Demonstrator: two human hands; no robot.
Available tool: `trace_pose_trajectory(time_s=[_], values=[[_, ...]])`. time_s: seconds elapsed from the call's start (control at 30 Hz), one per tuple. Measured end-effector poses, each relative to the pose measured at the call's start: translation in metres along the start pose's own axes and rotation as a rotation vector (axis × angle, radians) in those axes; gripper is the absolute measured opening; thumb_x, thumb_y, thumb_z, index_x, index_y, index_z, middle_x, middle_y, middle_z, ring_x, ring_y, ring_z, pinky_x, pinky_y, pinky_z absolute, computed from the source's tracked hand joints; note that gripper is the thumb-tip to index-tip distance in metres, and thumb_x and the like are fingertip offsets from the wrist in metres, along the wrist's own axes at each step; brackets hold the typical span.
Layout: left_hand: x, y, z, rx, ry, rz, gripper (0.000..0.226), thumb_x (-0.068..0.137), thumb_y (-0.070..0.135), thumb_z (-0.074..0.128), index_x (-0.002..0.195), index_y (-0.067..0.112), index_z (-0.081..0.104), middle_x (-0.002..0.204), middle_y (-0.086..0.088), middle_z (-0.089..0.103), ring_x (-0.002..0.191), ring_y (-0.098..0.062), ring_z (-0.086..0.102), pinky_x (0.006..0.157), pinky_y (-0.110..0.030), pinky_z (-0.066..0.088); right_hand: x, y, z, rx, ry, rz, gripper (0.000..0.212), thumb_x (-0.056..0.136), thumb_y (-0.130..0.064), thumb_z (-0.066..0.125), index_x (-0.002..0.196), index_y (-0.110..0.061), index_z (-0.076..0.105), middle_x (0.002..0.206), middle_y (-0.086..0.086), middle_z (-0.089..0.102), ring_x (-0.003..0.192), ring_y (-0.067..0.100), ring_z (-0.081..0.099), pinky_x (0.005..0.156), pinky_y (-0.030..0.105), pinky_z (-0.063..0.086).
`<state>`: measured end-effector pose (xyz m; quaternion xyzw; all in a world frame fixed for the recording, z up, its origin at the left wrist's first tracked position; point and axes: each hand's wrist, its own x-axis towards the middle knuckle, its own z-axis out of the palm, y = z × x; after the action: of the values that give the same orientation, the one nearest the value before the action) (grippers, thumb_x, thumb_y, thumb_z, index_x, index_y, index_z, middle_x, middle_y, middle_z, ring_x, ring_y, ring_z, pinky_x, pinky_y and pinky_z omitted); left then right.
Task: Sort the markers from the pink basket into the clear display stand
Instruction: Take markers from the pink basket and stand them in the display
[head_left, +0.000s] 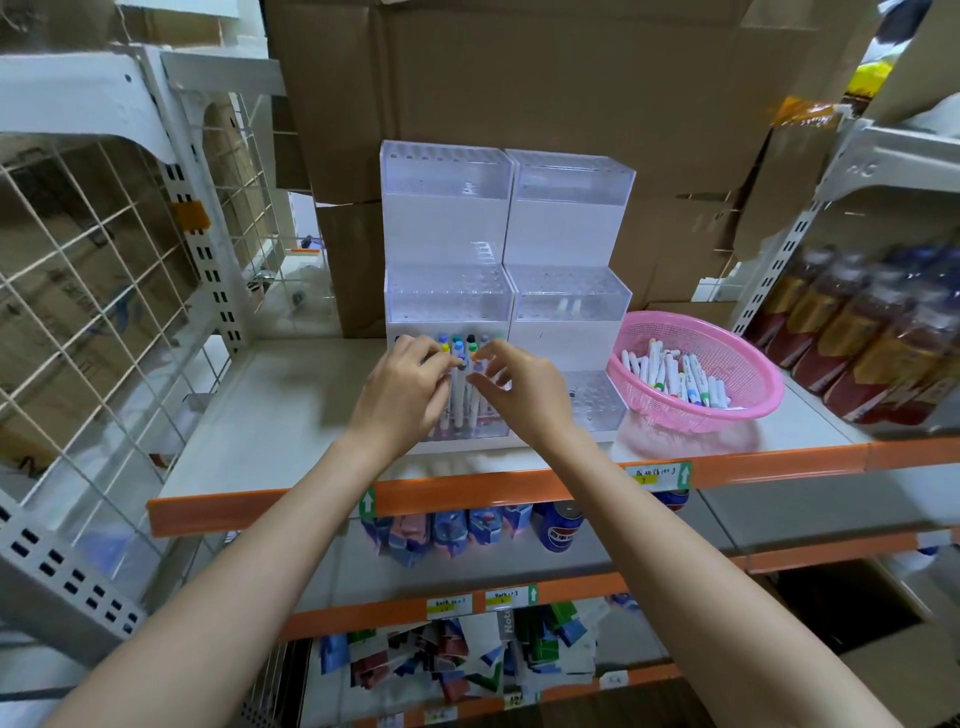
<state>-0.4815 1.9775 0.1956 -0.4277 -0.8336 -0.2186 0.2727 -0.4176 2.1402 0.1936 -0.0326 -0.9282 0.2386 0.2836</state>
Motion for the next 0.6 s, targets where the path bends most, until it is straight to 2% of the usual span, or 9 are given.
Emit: trace_pose_trajectory(time_s=[0.1,0.23,0.33,0.47,0.6], values=[[0.013,0.008,0.001,-0.010,0.015,-0.025,0.018,0.084,0.017,0.056,0.093,0.007,0.069,0.089,-0.008,0.060,0.082,-0.028,0.057,0.070,-0.040,0.050,0.002,0.007,-0.016,-0.019,0.030,-0.018,0.027,0.087,-0.038,0.068,0.107,-0.021,0.063,0.089,-0.004,0.067,0.074,0.014,0.059,0.062,0.030,0.047],[0.036,0.033,0.008,0.041,-0.033,0.009,0.033,0.086,0.033,0.044,0.099,0.013,0.068,0.092,-0.003,0.063,0.087,-0.025,0.059,0.071,-0.037,0.047,0.001,0.031,-0.039,-0.078,0.061,-0.020,0.026,0.087,-0.037,0.067,0.106,-0.019,0.065,0.095,-0.002,0.066,0.084,0.019,0.062,0.062,0.032,0.048],[0.056,0.060,0.025,0.038,-0.075,0.090,0.038,0.085,0.036,0.042,0.102,0.013,0.067,0.095,-0.004,0.063,0.087,-0.026,0.060,0.072,-0.036,0.048,-0.004,0.058,-0.054,-0.177,0.119,-0.011,0.029,0.087,-0.038,0.068,0.106,-0.016,0.066,0.101,0.001,0.065,0.088,0.023,0.063,0.059,0.032,0.049],[0.083,0.100,0.060,0.013,-0.135,0.166,0.038,0.081,0.036,0.042,0.096,0.015,0.069,0.091,-0.003,0.064,0.085,-0.026,0.061,0.072,-0.034,0.048,-0.010,0.100,-0.084,-0.304,0.088,0.158,0.035,0.091,-0.044,0.059,0.114,-0.018,0.062,0.108,0.004,0.061,0.100,0.026,0.057,0.065,0.036,0.048],[0.112,0.140,0.096,-0.001,-0.234,0.192,0.033,0.076,0.034,0.046,0.090,0.014,0.068,0.087,-0.006,0.064,0.084,-0.029,0.062,0.069,-0.034,0.049,-0.014,0.147,-0.113,-0.352,0.008,0.323,0.037,0.093,-0.041,0.055,0.120,-0.017,0.059,0.118,0.006,0.056,0.113,0.028,0.050,0.078,0.042,0.049]])
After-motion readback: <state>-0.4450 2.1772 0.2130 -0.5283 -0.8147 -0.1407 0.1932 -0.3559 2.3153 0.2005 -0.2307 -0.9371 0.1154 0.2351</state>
